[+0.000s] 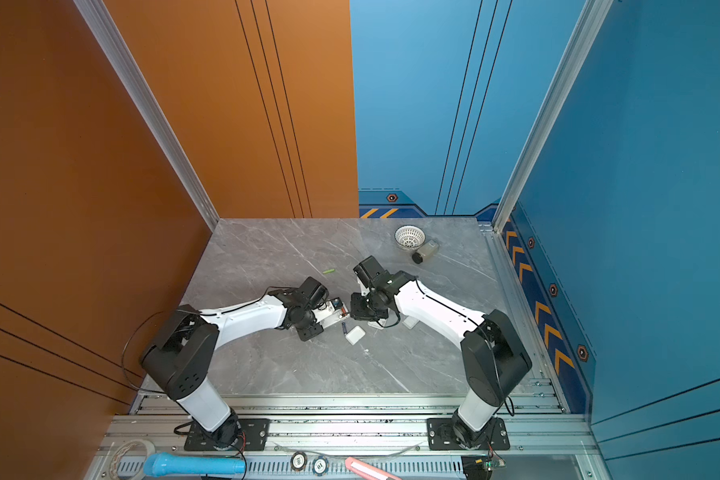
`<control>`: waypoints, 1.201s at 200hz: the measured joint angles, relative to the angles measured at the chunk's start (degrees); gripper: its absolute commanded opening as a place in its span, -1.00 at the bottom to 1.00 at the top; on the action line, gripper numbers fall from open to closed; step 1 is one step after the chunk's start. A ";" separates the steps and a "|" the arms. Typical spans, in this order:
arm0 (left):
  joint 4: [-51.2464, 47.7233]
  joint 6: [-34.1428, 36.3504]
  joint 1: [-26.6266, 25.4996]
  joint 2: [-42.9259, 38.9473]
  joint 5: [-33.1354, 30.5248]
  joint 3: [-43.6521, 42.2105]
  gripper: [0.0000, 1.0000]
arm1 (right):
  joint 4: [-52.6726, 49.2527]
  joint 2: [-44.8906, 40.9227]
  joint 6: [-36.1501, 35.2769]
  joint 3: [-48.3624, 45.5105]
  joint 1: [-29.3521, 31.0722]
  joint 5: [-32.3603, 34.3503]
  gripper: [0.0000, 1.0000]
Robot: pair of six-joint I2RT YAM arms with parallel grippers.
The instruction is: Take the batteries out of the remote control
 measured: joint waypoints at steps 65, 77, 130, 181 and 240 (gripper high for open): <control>0.28 -0.28 0.44 0.02 -5.05 0.00 -1.00 | -3.72 -1.14 0.02 0.39 -0.15 -1.07 -1.00; 0.39 -0.50 0.72 0.02 -6.56 0.00 -1.00 | -5.01 -1.16 0.04 0.33 -0.15 -1.84 -1.00; 0.63 -0.68 0.90 0.11 -8.94 0.00 -1.00 | -7.10 -4.28 0.11 -1.33 -0.24 -1.97 -1.00; -3.26 -3.37 4.35 2.25 -3.50 3.37 -0.81 | -6.45 -8.20 0.50 -1.29 -3.67 1.44 -1.00; -14.38 -15.06 5.25 4.02 4.52 9.01 -0.05 | -3.61 -10.69 3.50 -2.14 -6.45 3.30 -1.00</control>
